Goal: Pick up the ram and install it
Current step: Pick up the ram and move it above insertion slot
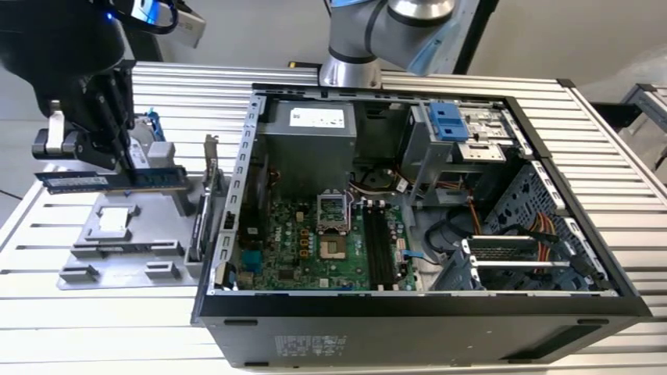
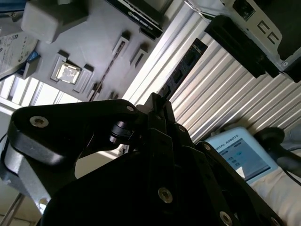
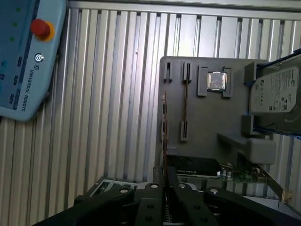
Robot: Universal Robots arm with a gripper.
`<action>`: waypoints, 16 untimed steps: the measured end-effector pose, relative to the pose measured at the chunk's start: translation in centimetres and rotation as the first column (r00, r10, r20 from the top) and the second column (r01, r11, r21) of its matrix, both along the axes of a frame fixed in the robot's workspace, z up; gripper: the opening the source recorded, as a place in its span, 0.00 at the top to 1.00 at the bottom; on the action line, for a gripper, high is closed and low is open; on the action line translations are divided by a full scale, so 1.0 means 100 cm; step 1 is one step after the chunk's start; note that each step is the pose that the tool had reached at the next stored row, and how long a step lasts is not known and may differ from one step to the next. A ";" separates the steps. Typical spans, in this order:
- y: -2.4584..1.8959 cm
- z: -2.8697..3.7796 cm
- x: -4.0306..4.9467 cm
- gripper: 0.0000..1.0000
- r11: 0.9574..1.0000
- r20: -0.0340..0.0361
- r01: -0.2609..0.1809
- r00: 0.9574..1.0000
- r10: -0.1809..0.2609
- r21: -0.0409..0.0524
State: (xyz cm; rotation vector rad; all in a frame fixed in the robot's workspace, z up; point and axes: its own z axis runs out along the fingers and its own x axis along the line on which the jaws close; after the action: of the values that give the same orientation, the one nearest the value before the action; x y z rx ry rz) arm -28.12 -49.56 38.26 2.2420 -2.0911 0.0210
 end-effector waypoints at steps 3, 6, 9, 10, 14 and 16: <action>0.0000 0.0000 0.0020 1.00 1.000 0.000 0.000 1.000 0.000 0.000; 0.0000 0.0000 0.0039 1.00 1.000 0.000 0.000 1.000 0.000 0.000; 0.0000 0.0000 0.0059 1.00 1.000 0.000 0.000 1.000 0.000 0.000; 0.0000 0.0001 0.0066 1.00 1.000 0.000 0.000 1.000 0.000 0.000; 0.0000 0.0000 0.0094 1.00 1.000 0.000 0.000 1.000 0.000 0.000; 0.0000 0.0000 0.0108 1.00 1.000 0.000 0.000 1.000 0.000 0.000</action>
State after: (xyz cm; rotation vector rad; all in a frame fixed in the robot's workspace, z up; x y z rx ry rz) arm -27.04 -49.56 38.26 2.2420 -2.0911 0.0210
